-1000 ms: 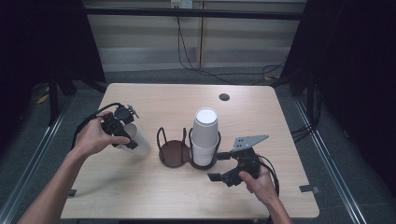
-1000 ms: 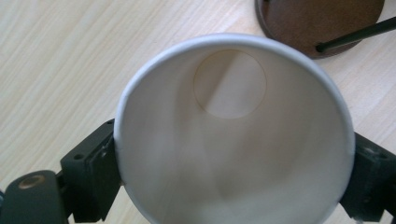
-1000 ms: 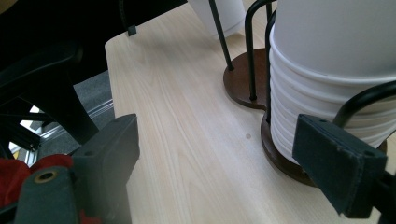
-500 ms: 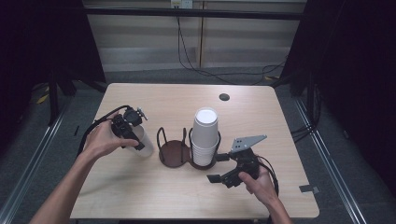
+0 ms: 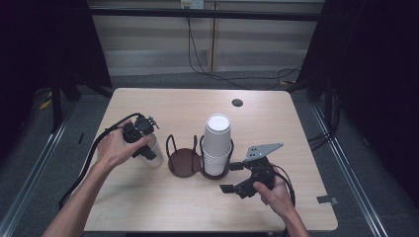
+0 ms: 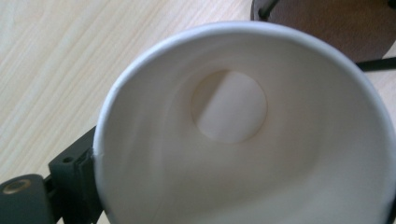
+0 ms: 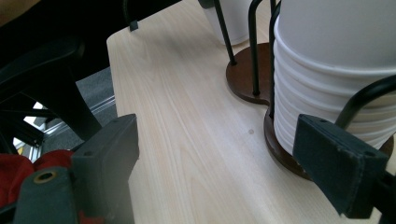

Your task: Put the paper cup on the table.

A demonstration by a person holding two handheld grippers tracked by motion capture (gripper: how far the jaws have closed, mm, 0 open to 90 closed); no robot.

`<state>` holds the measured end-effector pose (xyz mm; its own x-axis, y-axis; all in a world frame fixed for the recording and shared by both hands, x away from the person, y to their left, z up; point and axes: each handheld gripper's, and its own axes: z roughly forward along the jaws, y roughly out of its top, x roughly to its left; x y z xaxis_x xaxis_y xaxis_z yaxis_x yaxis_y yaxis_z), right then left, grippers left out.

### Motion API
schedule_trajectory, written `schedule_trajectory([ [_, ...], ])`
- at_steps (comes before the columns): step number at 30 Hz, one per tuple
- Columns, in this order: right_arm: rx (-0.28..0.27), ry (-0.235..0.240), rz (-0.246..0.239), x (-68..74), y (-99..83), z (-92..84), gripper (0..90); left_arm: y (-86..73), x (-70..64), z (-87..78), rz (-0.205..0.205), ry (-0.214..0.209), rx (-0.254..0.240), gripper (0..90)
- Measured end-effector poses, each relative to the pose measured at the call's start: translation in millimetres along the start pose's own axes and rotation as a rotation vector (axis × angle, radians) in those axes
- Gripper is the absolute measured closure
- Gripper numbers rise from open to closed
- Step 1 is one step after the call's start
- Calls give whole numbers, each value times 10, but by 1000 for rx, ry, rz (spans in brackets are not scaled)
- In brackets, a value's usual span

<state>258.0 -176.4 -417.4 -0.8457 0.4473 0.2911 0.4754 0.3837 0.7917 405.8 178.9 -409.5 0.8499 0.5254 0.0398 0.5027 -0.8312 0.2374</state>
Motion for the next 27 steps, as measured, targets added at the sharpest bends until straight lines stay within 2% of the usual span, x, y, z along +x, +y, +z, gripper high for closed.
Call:
schedule_trajectory([
  [5, -4, 1, 0, 7, 3, -7, 148, -34, 3, 13, 24, -16, -10, 74],
  [7, -4, 1, 2, 6, 1, -8, 148, -57, 4, 15, 38, -38, -19, 73],
  [8, -3, 1, 2, 4, 0, -7, 147, -70, 9, 23, 29, -49, -13, 74],
  [14, 3, 0, 3, 3, -2, 1, 148, -117, 29, 82, 18, -33, 1, 85],
  [16, 0, -1, 2, 5, -1, -2, 147, -130, 29, 93, 18, -38, -11, 93],
  [19, -2, -1, 5, 0, -4, -5, 147, -150, 36, 123, 30, -42, 16, 118],
  [23, -5, 0, 3, 3, -3, -9, 148, -189, 33, 134, 28, -33, -12, 129],
  [26, -2, -1, 5, 0, -5, -3, 148, -230, 49, 116, 30, -47, -11, 153],
  [27, -1, -1, 3, 3, -5, -3, 147, -246, 50, 118, 22, -46, -24, 153],
])
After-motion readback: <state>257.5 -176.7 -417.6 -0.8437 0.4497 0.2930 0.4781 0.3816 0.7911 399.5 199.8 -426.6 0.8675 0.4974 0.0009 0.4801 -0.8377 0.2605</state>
